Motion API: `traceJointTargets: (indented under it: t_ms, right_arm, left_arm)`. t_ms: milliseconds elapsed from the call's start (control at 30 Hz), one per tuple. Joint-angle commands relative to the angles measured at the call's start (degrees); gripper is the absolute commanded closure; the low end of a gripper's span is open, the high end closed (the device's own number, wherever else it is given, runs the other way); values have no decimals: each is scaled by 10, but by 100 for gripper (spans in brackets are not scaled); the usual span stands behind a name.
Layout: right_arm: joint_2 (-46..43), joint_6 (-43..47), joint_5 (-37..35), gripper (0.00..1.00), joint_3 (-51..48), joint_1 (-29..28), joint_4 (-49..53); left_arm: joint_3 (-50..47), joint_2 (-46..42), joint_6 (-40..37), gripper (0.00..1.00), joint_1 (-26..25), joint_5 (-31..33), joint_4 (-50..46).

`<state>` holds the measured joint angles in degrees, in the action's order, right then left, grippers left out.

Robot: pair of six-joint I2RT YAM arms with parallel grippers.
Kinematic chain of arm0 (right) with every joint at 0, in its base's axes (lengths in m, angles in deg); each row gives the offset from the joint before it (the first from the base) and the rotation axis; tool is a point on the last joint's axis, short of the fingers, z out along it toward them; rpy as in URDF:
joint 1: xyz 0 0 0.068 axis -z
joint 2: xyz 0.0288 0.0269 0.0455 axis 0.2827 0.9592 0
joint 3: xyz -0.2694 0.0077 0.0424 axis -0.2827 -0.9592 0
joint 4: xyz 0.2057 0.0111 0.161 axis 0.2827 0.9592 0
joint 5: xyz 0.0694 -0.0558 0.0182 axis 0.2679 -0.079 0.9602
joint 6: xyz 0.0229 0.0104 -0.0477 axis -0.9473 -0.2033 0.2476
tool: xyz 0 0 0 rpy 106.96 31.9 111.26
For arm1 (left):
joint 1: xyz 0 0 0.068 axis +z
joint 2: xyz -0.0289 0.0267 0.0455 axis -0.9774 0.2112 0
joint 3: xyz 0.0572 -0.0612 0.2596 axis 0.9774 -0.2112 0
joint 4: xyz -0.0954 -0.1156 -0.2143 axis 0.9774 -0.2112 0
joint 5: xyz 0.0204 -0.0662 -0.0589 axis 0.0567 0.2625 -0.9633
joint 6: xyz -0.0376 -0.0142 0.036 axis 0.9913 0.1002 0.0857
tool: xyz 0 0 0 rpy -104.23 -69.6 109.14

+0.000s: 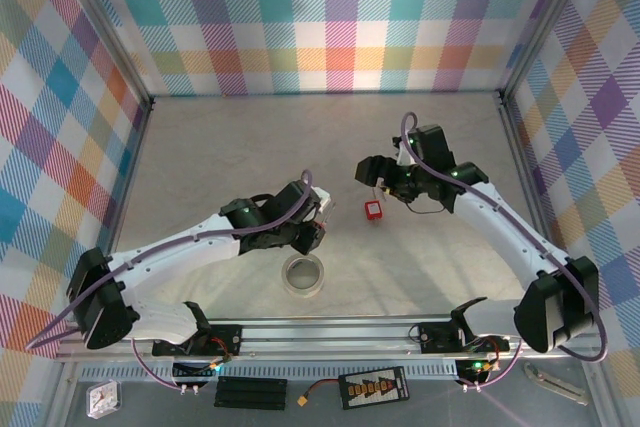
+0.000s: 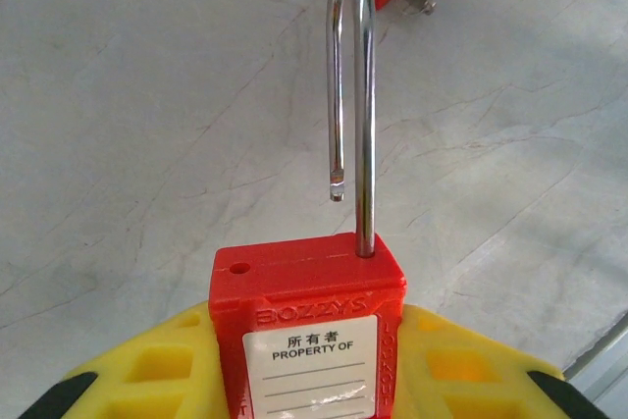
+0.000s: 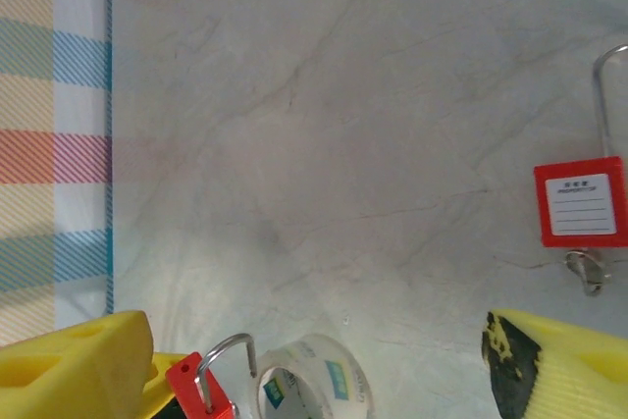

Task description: Unlock with the key

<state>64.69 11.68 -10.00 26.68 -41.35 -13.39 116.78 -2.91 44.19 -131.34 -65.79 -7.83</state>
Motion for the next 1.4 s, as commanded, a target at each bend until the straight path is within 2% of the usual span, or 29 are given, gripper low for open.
traceJointTargets:
  t_ms: [0,133,333,600,767,1033,1167,1367]
  right_arm:
    - [-24,27,-29,10,-19,2,23]
    - [-38,44,-49,6,-32,3,36]
    - [-56,53,-62,4,-56,11,47]
    - [-81,60,-79,4,-75,19,55]
    - [-80,56,-67,4,-73,21,44]
    - [-73,54,-66,4,-61,21,41]
    - [-69,53,-62,4,-61,21,40]
    - [-69,46,-55,4,-61,21,35]
  left_arm:
    - [23,39,-5,100,18,-11,-12]
    - [59,94,-9,100,31,-47,-4]
    - [120,184,1,100,47,-109,6]
    - [145,277,39,100,112,-248,55]
    - [157,326,44,100,145,-286,58]
    - [186,361,35,100,178,-255,-4]
    - [201,374,36,100,180,-194,-44]
    - [250,407,106,100,171,-77,-104]
